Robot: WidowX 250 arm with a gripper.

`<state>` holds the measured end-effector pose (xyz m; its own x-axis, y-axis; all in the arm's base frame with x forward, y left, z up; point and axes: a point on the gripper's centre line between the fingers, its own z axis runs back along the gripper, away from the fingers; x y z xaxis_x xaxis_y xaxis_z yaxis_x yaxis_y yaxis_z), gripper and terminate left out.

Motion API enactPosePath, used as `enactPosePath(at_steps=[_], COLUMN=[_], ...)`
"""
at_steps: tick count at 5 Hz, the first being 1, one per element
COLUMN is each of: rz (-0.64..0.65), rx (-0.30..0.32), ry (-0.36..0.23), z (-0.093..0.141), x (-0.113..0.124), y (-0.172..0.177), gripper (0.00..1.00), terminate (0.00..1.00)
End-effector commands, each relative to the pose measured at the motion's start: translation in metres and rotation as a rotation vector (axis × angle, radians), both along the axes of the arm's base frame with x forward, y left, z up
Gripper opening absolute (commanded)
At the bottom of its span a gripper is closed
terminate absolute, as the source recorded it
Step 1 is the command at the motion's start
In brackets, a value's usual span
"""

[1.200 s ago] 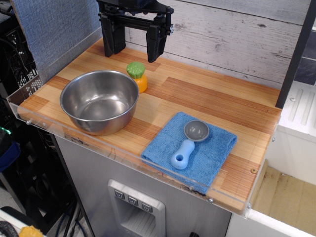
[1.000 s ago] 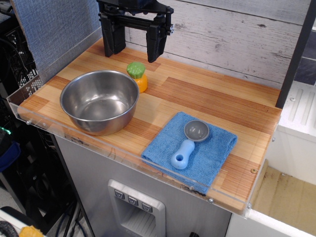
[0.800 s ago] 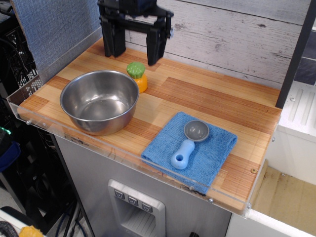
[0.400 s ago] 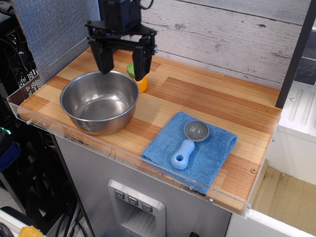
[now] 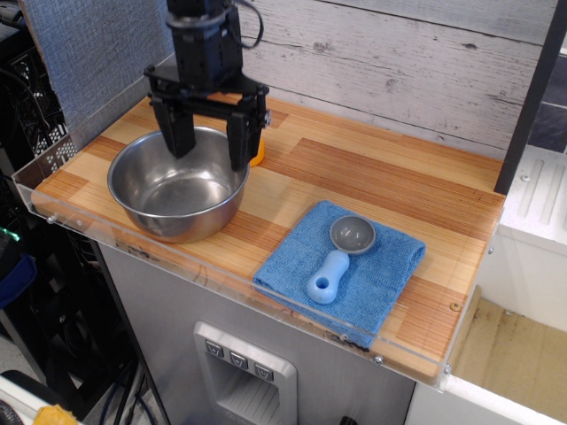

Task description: Place the pot behind the spoon.

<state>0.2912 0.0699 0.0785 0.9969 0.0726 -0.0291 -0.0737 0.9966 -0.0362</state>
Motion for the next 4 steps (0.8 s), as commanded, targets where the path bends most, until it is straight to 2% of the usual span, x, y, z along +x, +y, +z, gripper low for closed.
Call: enactPosePath(at_steps=[1, 4], rz=[-0.02, -0.012], rx=[0.06, 0.074], ry=[-0.049, 0.009], z=[-0.01, -0.036], x=[0.011, 0.011], y=[-0.012, -0.015], gripper=[1.0, 1.0], terminate=[0.0, 0.0])
